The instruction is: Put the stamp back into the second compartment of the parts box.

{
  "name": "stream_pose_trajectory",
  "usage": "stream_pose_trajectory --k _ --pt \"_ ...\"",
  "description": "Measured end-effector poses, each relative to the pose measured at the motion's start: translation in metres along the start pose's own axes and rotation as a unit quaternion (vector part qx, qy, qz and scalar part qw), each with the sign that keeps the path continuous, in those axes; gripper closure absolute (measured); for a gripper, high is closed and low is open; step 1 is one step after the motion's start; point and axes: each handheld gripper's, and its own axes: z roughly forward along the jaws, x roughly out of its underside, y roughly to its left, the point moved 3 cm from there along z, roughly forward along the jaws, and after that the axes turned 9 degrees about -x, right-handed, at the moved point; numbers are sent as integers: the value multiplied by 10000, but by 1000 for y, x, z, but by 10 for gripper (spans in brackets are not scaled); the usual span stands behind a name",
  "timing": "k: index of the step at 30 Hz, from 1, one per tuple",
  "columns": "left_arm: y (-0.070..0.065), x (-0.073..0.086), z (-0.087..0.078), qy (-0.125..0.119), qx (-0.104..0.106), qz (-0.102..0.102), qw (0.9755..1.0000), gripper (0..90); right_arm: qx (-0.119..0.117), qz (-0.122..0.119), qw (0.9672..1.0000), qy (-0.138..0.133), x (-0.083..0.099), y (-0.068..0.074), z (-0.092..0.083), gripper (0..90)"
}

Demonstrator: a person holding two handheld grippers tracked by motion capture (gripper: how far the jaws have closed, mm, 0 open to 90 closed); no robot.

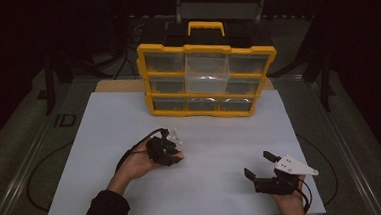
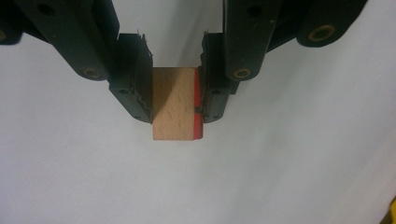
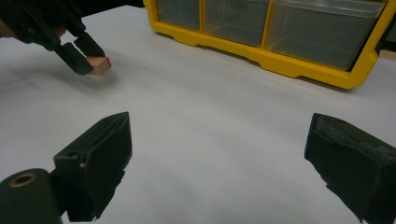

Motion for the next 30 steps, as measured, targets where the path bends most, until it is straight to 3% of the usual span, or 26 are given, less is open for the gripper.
stream_pose_trajectory --k 16,21,30 --pt "14 4 -26 -148 -288 -63 9995 668 -6 20 10000 -37 0 -1 -1 72" --pt "20 4 -35 -263 -288 -160 9991 668 -22 8 10000 -22 0 0 -1 72" --pt "27 5 -47 -260 -306 -119 9991 668 -26 -1 10000 -3 0 0 0 72"
